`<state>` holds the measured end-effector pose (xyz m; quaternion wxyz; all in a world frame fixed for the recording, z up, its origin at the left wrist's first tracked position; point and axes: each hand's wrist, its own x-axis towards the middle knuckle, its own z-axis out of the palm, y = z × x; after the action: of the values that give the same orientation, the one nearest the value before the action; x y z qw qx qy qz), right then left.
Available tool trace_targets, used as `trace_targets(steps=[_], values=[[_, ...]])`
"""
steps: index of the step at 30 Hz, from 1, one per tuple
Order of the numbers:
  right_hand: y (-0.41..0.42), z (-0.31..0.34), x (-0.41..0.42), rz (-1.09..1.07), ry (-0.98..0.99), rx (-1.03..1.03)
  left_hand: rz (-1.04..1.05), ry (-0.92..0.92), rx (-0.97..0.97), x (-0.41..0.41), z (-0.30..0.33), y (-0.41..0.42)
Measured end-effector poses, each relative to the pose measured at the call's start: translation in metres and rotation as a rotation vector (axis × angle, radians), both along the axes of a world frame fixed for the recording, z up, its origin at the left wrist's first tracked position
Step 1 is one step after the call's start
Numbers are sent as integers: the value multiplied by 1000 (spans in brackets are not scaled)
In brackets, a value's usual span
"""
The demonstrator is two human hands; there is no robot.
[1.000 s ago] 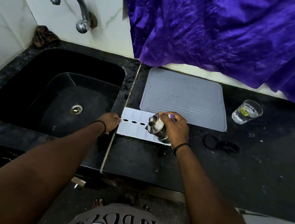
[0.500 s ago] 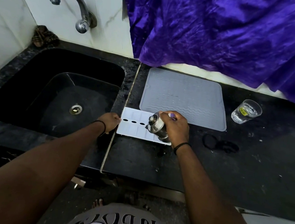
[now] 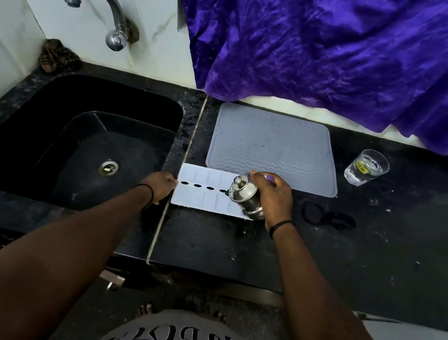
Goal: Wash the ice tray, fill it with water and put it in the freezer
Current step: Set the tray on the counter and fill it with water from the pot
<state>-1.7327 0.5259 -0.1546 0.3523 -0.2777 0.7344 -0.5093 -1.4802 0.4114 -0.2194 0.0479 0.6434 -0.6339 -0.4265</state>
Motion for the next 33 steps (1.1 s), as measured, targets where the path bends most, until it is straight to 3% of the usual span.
trace_targets(steps=[33], values=[[7,11,1,41,143,75,-26,-13,9,0,3,0]])
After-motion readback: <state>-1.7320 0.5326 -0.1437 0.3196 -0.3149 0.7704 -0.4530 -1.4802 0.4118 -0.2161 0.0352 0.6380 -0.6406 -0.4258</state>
